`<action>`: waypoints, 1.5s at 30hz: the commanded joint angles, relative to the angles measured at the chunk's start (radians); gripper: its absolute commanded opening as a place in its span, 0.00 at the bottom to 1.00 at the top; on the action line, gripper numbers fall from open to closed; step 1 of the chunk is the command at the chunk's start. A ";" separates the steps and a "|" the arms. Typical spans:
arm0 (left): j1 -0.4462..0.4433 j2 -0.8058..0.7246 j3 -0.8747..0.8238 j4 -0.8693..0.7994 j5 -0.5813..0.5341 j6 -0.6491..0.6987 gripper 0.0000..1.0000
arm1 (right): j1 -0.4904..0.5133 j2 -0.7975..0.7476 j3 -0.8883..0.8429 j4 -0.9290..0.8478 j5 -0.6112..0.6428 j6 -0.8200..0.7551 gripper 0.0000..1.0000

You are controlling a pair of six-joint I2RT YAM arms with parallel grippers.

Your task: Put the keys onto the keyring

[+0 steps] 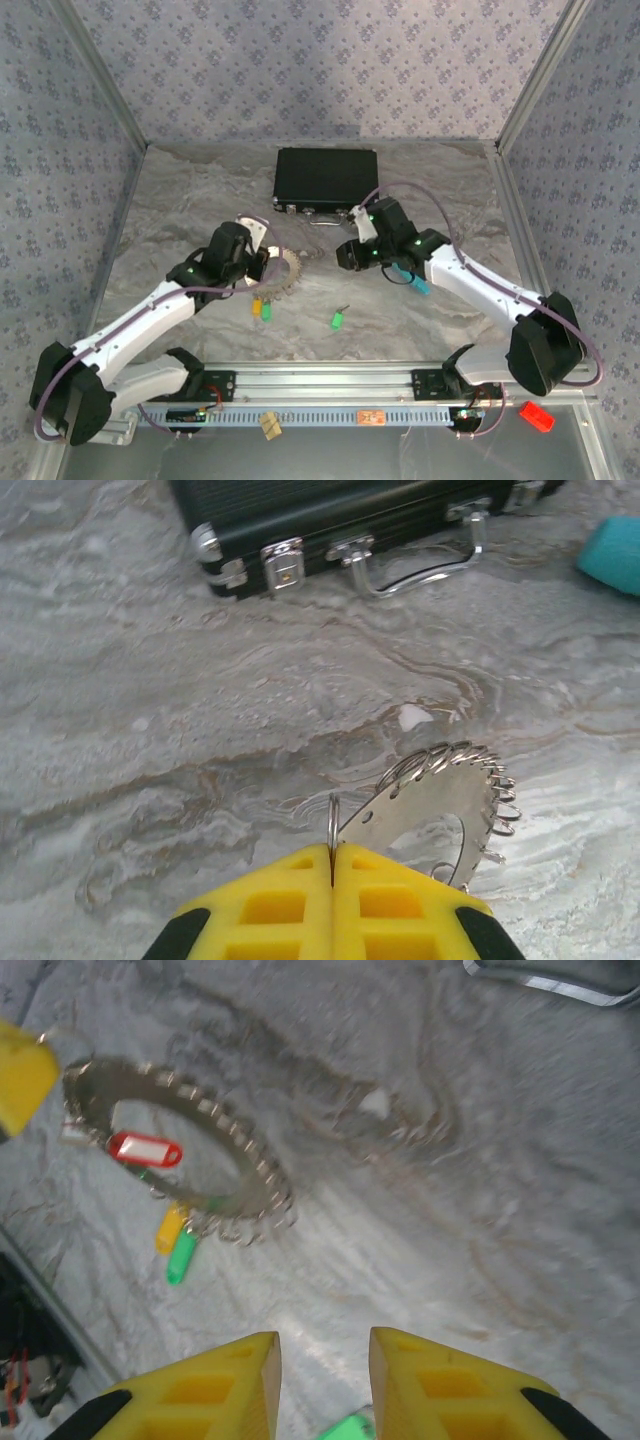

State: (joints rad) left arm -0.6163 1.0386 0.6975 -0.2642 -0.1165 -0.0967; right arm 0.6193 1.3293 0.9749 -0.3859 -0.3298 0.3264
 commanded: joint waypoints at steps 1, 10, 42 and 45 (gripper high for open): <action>0.018 -0.032 -0.030 0.107 0.135 0.141 0.00 | -0.031 -0.009 0.070 -0.016 -0.013 -0.111 0.30; 0.055 -0.080 -0.080 0.190 0.380 0.282 0.00 | -0.060 -0.049 0.070 0.123 -0.058 -0.361 0.29; 0.051 -0.169 -0.168 0.263 0.654 0.476 0.00 | 0.131 0.236 0.028 0.382 -0.438 -0.842 0.26; 0.050 -0.167 -0.166 0.266 0.654 0.475 0.00 | 0.136 0.246 0.034 0.387 -0.439 -0.842 0.22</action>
State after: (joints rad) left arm -0.5591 0.8845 0.5335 -0.0544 0.4988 0.3588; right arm 0.7452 1.5627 1.0019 -0.0185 -0.7563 -0.4984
